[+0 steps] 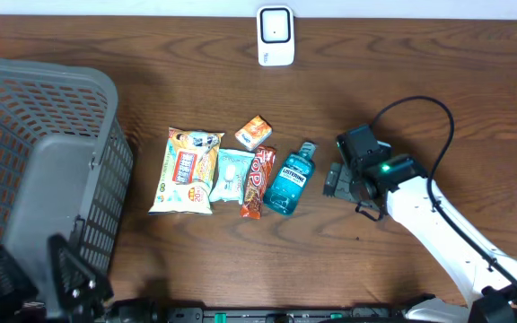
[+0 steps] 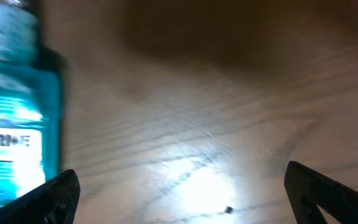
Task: Scan the item barcode
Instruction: 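Reach the right gripper toward the Listerine bottle and grasp it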
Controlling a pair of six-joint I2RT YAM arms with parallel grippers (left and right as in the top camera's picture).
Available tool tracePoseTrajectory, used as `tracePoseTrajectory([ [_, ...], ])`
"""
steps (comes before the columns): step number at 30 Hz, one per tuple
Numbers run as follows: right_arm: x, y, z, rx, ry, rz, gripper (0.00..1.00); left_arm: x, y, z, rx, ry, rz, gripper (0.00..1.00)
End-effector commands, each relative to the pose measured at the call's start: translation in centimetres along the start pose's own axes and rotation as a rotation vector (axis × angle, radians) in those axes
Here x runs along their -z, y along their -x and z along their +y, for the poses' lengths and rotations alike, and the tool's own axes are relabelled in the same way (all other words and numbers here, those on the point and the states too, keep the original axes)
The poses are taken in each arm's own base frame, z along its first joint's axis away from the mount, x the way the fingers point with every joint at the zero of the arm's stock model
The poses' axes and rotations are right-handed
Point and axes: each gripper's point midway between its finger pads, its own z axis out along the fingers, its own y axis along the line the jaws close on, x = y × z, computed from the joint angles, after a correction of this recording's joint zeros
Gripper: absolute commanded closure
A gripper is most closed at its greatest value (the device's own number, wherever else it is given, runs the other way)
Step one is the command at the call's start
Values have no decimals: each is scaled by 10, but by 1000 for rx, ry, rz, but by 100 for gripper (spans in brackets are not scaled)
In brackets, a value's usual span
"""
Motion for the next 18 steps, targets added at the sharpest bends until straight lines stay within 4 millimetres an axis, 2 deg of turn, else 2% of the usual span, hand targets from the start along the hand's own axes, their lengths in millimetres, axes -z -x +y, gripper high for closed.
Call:
tracePoseTrajectory([
  [1,11,10,13,16,35,-27,1,-11,-17,11,1,22,9,2],
  [7,13,15,14,23,32,-50,1,-21,-44,23,-5,45,61,2],
  [13,20,20,19,30,41,-43,1,-20,-85,45,-22,117,195,2],
  [16,18,25,27,41,32,-37,1,-16,-106,56,-31,157,271,2],
  [18,4,20,44,86,13,0,3,-11,-119,64,-38,187,326,2],
])
